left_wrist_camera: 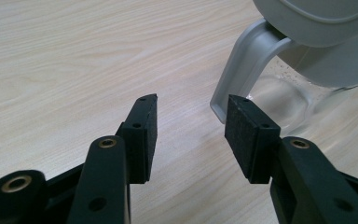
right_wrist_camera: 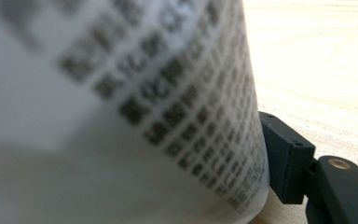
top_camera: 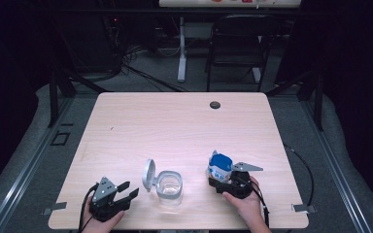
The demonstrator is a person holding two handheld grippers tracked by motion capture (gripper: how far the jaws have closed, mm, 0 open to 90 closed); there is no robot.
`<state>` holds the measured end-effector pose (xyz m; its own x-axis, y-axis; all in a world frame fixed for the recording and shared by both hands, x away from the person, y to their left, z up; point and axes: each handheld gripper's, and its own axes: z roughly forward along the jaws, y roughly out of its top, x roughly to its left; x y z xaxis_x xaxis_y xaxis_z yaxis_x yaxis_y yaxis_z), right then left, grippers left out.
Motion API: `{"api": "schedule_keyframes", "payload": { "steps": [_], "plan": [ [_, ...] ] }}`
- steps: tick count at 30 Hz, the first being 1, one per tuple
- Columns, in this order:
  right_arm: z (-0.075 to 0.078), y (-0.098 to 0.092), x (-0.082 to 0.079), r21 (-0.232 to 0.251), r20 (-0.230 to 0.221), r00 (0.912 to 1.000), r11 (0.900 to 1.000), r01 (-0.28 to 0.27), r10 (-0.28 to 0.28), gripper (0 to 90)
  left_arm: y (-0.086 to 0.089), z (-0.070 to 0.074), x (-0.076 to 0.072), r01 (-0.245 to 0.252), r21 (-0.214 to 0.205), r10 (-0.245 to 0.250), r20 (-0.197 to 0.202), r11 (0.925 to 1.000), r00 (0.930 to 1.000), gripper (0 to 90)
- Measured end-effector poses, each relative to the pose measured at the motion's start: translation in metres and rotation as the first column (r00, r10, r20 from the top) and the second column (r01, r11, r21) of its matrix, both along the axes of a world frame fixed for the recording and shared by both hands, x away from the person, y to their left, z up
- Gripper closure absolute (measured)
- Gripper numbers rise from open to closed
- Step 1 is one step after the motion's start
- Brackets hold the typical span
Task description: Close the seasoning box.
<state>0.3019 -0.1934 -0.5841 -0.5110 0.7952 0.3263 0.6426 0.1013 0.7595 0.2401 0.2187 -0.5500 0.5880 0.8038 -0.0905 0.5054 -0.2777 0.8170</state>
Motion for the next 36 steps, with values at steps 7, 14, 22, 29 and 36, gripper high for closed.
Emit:
{"api": "schedule_keyframes", "payload": {
  "steps": [7, 14, 22, 29, 36],
  "plan": [
    [0.001, 0.0, -0.001, -0.004, -0.003, 1.0, 1.0, 0.001, -0.001, 37.1, 0.001, 0.001, 0.0, -0.001, -0.003, 0.001, 0.003, 1.0, 1.0, 54.9],
    [0.002, 0.001, -0.002, -0.03, 0.009, 1.0, 0.9995, -0.004, 0.004, 37.2, 0.001, 0.001, 0.0, 0.0, 0.004, 0.0, -0.004, 1.0, 1.0, 54.9],
    [0.003, 0.002, -0.003, -0.029, 0.012, 0.9999, 0.9995, -0.011, 0.012, 37.3, 0.002, 0.001, 0.0, 0.0, 0.0, 0.0, -0.002, 1.0, 1.0, 54.9],
    [0.006, 0.002, -0.005, -0.037, 0.038, 0.9992, 0.9993, -0.01, 0.011, 37.5, 0.002, 0.001, 0.0, 0.0, 0.001, 0.0, -0.001, 1.0, 1.0, 54.9],
    [0.014, 0.005, -0.008, -0.058, 0.085, 0.9957, 0.9978, -0.033, 0.038, 37.4, 0.002, 0.0, 0.0, -0.001, -0.002, 0.001, 0.0, 1.0, 1.0, 54.9]
  ]
}}
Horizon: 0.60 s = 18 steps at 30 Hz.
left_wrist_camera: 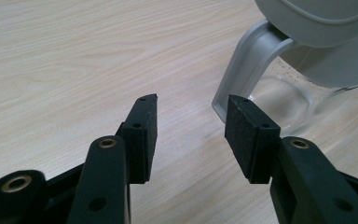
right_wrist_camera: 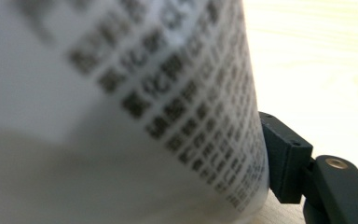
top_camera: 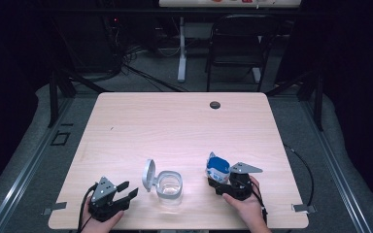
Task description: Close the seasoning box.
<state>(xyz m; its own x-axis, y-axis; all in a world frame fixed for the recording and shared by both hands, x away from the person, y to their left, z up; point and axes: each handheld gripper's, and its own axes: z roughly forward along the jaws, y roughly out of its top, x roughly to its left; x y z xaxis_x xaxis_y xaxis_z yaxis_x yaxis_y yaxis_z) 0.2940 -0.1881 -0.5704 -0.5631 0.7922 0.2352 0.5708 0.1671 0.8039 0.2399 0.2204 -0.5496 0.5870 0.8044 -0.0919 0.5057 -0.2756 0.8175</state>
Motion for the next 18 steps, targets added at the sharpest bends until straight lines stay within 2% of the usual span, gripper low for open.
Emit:
{"api": "schedule_keyframes", "payload": {
  "steps": [1, 2, 4, 5, 7, 8, 14, 18],
  "plan": [
    [0.001, 0.001, -0.001, -0.024, 0.009, 0.9999, 0.9997, 0.005, -0.005, 37.4, 0.0, 0.0, 0.0, -0.001, -0.001, 0.001, -0.001, 1.0, 1.0, 54.9],
    [0.002, 0.002, -0.001, -0.013, 0.017, 0.9998, 0.9999, -0.002, 0.002, 37.4, 0.0, 0.0, 0.0, -0.001, 0.0, 0.001, 0.0, 1.0, 1.0, 54.9],
    [0.005, 0.005, -0.003, -0.038, 0.039, 0.9992, 0.9992, -0.01, 0.011, 37.4, -0.001, 0.0, 0.0, -0.001, 0.002, 0.001, 0.0, 1.0, 1.0, 54.9],
    [0.008, 0.007, -0.004, -0.069, 0.057, 0.9983, 0.9975, -0.012, 0.016, 37.4, -0.001, 0.0, 0.0, 0.0, 0.002, 0.0, -0.001, 1.0, 1.0, 54.9],
    [0.008, 0.009, -0.005, -0.067, 0.069, 0.9975, 0.9977, -0.013, 0.018, 37.4, -0.001, 0.0, 0.0, 0.001, 0.002, -0.001, -0.001, 1.0, 1.0, 54.9],
    [0.01, 0.01, -0.005, -0.084, 0.077, 0.9968, 0.9963, -0.015, 0.021, 37.4, 0.0, 0.0, -0.001, 0.001, 0.004, -0.001, -0.001, 1.0, 1.0, 54.9],
    [0.015, 0.017, -0.009, -0.111, 0.108, 0.9935, 0.9935, -0.025, 0.038, 37.6, 0.0, 0.001, -0.001, 0.003, 0.001, -0.003, 0.003, 1.0, 1.0, 54.9],
    [0.019, 0.02, -0.01, -0.111, 0.125, 0.9915, 0.9936, -0.021, 0.035, 37.7, 0.0, 0.001, -0.001, 0.004, 0.005, -0.004, 0.003, 1.0, 1.0, 54.9]
  ]
}}
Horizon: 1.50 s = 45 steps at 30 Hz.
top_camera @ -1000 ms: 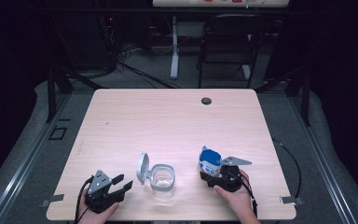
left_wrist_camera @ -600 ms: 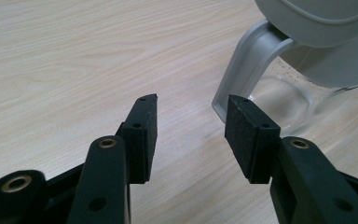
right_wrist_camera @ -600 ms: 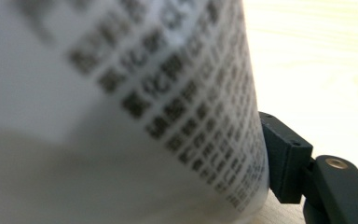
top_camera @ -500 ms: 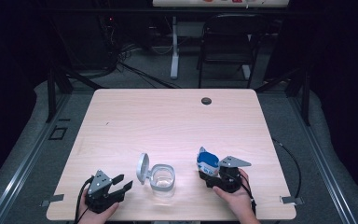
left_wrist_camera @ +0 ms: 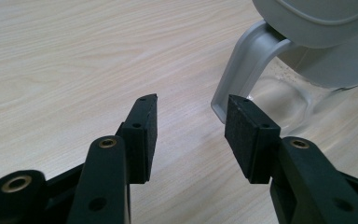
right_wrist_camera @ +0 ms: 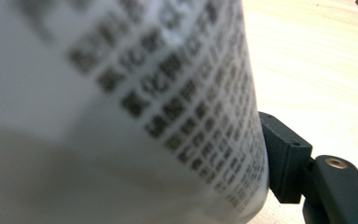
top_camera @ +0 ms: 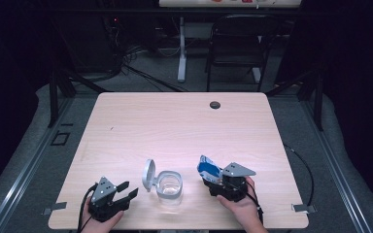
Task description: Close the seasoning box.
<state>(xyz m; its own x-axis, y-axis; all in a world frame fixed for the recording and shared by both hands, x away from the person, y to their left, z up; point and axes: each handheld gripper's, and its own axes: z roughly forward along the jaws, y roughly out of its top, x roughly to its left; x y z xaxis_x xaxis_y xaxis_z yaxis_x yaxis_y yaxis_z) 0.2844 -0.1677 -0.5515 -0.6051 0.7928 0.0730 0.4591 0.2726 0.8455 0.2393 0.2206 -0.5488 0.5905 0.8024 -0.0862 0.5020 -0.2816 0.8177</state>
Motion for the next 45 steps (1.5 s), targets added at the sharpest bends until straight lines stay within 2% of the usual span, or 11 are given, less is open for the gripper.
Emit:
{"api": "schedule_keyframes", "payload": {
  "steps": [5, 10, 16, 24, 36, 45],
  "plan": [
    [0.005, 0.002, 0.0, 0.0, 0.015, 0.9999, 1.0, 0.0, 0.0, 37.7, -0.001, 0.0, 0.0, 0.001, 0.002, -0.001, -0.001, 1.0, 1.0, 54.9],
    [0.009, 0.004, 0.001, -0.004, 0.006, 1.0, 1.0, -0.003, 0.003, 37.6, -0.001, 0.0, 0.0, 0.003, 0.004, -0.003, -0.001, 1.0, 1.0, 54.9],
    [0.012, 0.011, 0.002, -0.011, 0.029, 0.9996, 0.9999, 0.0, 0.0, 37.6, 0.0, 0.0, 0.0, 0.001, 0.005, -0.001, -0.002, 1.0, 1.0, 54.9],
    [0.018, 0.019, 0.003, -0.055, 0.078, 0.9969, 0.9983, 0.019, -0.015, 37.6, 0.001, 0.0, 0.0, -0.001, -0.007, 0.001, 0.002, 1.0, 1.0, 54.9],
    [0.023, 0.025, 0.004, -0.102, 0.126, 0.9918, 0.9941, 0.035, -0.022, 37.6, 0.001, 0.0, 0.0, -0.005, -0.009, 0.005, 0.0, 0.9999, 1.0, 54.9],
    [0.023, 0.031, 0.005, -0.138, 0.143, 0.9895, 0.9896, 0.041, -0.021, 37.6, 0.002, 0.0, 0.0, -0.003, -0.01, 0.003, -0.001, 1.0, 1.0, 54.9]
  ]
}}
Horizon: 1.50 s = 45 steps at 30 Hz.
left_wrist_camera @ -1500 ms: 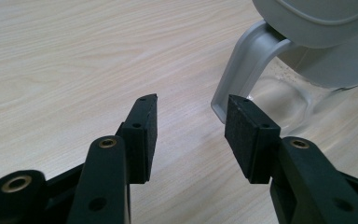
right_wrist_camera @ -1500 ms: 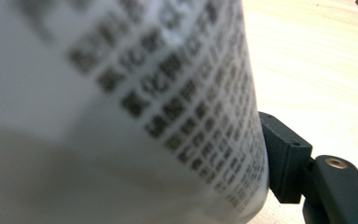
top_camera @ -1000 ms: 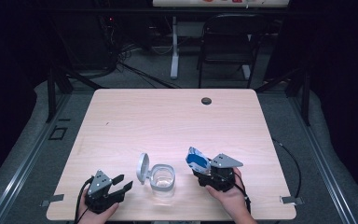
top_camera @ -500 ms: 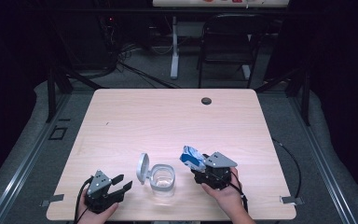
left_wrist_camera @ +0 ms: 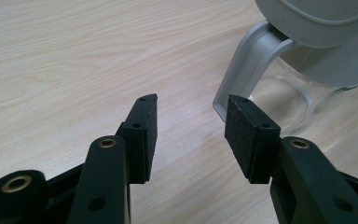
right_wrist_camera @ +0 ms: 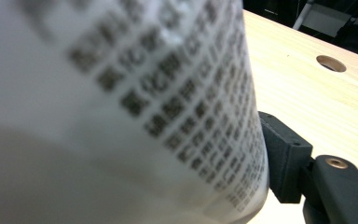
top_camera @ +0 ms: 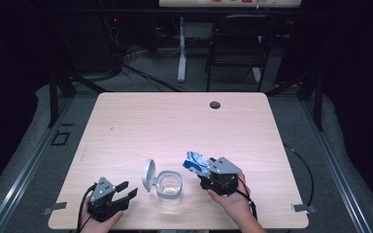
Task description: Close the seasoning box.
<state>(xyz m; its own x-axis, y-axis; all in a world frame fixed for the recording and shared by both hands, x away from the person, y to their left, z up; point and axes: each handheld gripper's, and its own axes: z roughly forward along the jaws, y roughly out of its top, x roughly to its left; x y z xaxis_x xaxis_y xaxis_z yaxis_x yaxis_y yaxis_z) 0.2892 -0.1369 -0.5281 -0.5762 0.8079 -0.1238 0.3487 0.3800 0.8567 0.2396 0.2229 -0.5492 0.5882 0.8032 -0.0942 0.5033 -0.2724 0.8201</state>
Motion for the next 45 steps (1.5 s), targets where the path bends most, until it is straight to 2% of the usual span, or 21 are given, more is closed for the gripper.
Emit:
{"api": "schedule_keyframes", "payload": {
  "steps": [13, 19, 24, 31, 37, 45],
  "plan": [
    [-0.001, 0.01, -0.001, -0.073, 0.052, 0.9986, 0.9972, 0.015, -0.011, 37.6, -0.001, 0.0, 0.0, -0.001, 0.006, 0.001, 0.0, 1.0, 1.0, 54.9],
    [-0.002, 0.013, -0.002, -0.13, 0.082, 0.9966, 0.9913, 0.018, -0.008, 37.6, -0.001, 0.0, 0.0, 0.002, 0.007, -0.002, 0.003, 1.0, 1.0, 54.9],
    [-0.001, 0.017, -0.003, -0.158, 0.111, 0.9938, 0.9872, 0.019, -0.002, 37.6, 0.0, 0.001, -0.001, 0.001, 0.012, -0.001, 0.001, 0.9999, 1.0, 54.9],
    [-0.001, 0.021, -0.006, -0.234, 0.159, 0.9872, 0.972, 0.026, 0.012, 37.6, 0.0, 0.001, -0.001, 0.001, 0.01, -0.001, 0.001, 0.9999, 1.0, 54.9],
    [-0.001, 0.024, -0.008, -0.277, 0.19, 0.9815, 0.9602, 0.033, 0.021, 37.6, -0.001, 0.0, -0.001, 0.003, 0.008, -0.003, 0.006, 1.0, 1.0, 54.8],
    [-0.001, 0.027, -0.01, -0.338, 0.224, 0.9743, 0.9397, 0.052, 0.026, 37.6, 0.0, 0.001, -0.001, -0.002, 0.005, 0.002, 0.004, 1.0, 1.0, 54.8]
  ]
}}
